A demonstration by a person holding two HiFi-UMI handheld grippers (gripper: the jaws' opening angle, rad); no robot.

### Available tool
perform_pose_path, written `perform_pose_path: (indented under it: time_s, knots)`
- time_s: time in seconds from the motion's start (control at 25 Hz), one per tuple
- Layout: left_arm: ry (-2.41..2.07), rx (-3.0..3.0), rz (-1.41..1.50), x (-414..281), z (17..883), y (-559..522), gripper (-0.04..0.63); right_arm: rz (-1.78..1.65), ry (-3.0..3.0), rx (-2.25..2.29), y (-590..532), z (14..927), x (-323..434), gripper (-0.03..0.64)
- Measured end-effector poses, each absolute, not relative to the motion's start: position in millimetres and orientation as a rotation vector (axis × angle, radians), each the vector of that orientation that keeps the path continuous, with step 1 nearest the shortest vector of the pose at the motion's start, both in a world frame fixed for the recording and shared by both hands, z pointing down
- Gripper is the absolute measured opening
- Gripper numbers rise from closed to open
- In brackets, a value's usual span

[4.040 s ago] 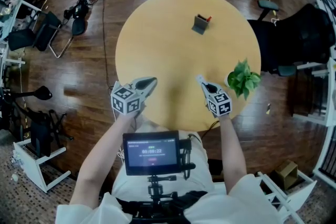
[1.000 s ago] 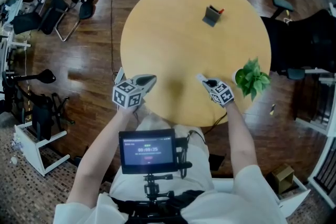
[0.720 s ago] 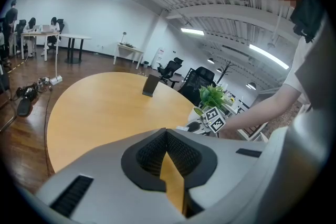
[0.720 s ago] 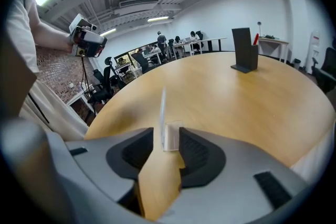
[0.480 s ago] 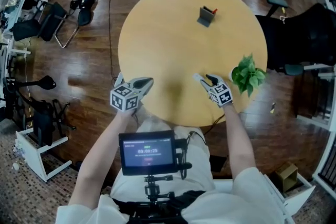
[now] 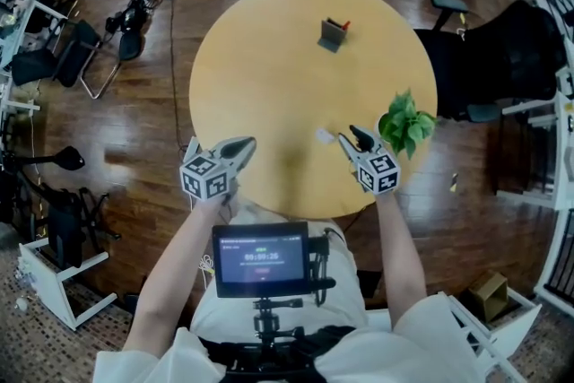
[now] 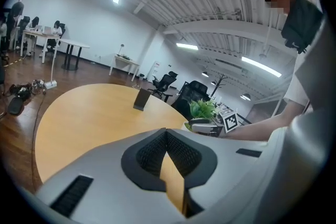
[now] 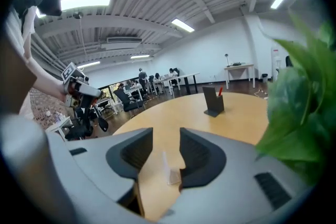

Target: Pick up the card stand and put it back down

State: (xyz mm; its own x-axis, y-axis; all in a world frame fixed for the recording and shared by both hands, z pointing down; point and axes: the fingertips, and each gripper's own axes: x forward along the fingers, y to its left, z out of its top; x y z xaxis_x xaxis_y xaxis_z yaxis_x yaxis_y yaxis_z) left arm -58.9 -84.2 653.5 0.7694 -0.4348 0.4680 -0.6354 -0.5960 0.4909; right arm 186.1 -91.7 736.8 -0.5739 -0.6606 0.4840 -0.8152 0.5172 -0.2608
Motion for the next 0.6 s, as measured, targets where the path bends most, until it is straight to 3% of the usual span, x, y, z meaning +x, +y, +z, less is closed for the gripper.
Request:
perform_pose_path:
  time_s: [0.36, 0.6]
  knots:
    - [-0.751, 2.362, 0.245, -55.3, 610.0, -90.9, 0.000, 0.599, -2.539, 1.458, -66.9, 637.9, 193.1, 0.185]
    - [-0.656, 2.400, 0.245, -61.0, 601.8, -96.7, 0.000, 0.521, -2.547, 1.595, -43.0, 583.7, 177.0, 0.136]
